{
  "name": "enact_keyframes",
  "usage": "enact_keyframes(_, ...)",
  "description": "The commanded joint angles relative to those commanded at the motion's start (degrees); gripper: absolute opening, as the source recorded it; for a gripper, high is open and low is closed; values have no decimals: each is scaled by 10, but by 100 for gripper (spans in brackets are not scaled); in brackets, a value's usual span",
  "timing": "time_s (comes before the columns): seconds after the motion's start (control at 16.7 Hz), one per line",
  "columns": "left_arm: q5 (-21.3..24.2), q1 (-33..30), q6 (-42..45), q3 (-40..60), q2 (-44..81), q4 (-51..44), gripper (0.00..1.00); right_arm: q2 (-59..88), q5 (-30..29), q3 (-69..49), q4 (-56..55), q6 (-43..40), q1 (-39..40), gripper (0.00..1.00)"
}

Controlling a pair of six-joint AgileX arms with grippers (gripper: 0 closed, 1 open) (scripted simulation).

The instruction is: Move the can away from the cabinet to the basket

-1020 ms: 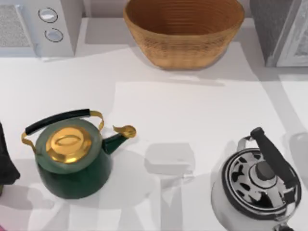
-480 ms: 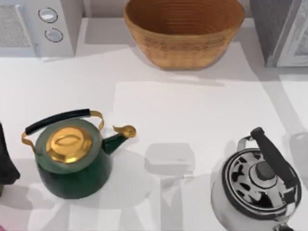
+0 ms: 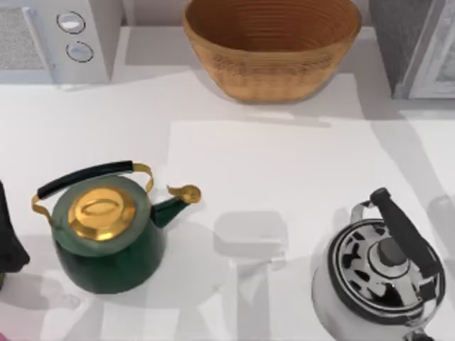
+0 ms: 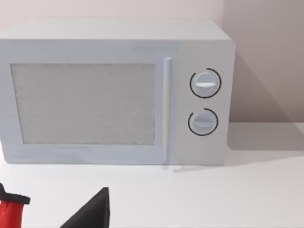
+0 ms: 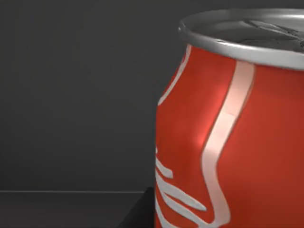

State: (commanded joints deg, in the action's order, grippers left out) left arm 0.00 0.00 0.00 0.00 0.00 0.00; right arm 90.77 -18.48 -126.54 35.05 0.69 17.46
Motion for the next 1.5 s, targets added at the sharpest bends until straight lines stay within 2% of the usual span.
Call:
enact_keyframes(0.3,0,0,0,0,0,0,100,-84,-33,36,53,0,33,0)
enact_keyframes(0.78,0,0,0,0,0,0,100,-105,-25,70,40,3,26,0)
enact_keyframes(1.5,0,0,0,0,0,0,100,-335,34,408,-73,-2,-31,0)
